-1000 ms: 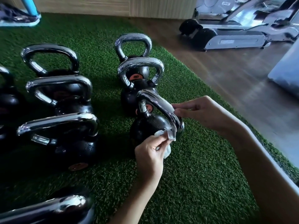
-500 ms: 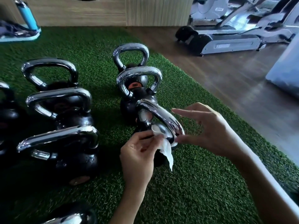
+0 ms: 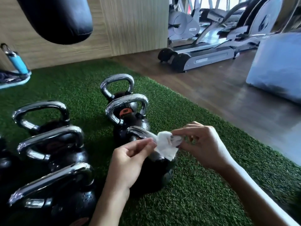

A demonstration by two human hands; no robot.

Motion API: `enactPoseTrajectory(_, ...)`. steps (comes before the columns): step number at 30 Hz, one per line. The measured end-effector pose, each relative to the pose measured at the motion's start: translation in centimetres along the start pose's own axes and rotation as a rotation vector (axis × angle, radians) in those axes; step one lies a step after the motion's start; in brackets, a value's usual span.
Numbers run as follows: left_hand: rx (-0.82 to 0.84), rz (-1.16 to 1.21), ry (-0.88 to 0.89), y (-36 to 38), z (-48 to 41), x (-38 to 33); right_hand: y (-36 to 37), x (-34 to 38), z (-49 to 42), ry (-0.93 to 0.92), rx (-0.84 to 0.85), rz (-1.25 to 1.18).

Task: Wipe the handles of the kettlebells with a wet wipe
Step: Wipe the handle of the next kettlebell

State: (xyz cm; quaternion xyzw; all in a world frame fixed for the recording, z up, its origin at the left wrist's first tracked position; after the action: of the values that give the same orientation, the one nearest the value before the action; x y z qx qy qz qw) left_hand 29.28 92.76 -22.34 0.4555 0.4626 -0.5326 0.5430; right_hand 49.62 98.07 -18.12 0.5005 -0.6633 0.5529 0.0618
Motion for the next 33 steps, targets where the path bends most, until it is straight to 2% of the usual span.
enactPoseTrajectory(2, -0.238, -0.298, 0.053, -1.7, -0.3, -0.9, -0.9, -2.2, 0.4, 0.181, -0.020, -0.051)
enactPoseTrajectory(4, -0.343, -0.458, 0.008, -1.9, -0.7, -1.4, 0.1, -4.3, 0.8, 0.342, 0.077, -0.176)
enactPoseTrajectory(6, -0.344, -0.503, -0.067, -1.6, -1.7, -1.2, 2.2, -5.2, 1.2, 0.437, 0.243, -0.402)
enactPoseTrajectory(8, -0.347, -0.500, -0.092, -1.4, -2.8, -0.9, 3.7, -5.6, 1.7, 0.476, 0.328, -0.576)
enactPoseTrajectory(13, -0.390, -0.548, -0.111, -1.6, -4.1, -1.4, 5.0, -6.5, 2.5, 0.458, 0.314, -0.725)
enactPoseTrajectory(18, -0.215, -0.532, -0.152, -3.5, -6.2, -1.5, 5.4, -5.4, 3.4, 0.503, 0.270, -0.715)
enactPoseTrajectory(22, 0.075, -0.505, -0.227, -3.1, -7.6, -1.8, 6.9, -3.5, 4.5, 0.507, 0.294, -0.721)
enactPoseTrajectory(26, 0.270, -0.642, -0.282, -2.6, -8.8, -3.3, 8.7, -2.3, 5.5, 0.504, 0.274, -0.717)
enactPoseTrajectory(29, 0.265, -0.742, -0.289, -1.7, -9.6, -4.5, 9.3, -3.7, 5.3, 0.516, 0.280, -0.864)
enactPoseTrajectory(31, 0.210, -0.821, -0.244, -1.0, -10.0, -5.3, 8.5, -6.8, 4.2, 0.580, 0.113, -0.810)
enactPoseTrajectory(33, 0.180, -0.930, -0.223, -0.7, -10.2, -5.5, 7.6, -9.7, 2.7, 0.641, -0.077, -0.635)
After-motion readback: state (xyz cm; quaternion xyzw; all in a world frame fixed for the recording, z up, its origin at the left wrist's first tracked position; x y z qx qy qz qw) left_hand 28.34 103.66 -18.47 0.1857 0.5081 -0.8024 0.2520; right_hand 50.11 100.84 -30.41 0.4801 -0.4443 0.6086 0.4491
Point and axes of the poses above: each hand's wrist, its own z-axis away from the middle knuckle, its own y-axis out of the palm, x = y × z, the point moved 7 cm from there along -z, towards the middle knuckle, and after that the axes turned 12 degrees about x, right-handed, at the moved point
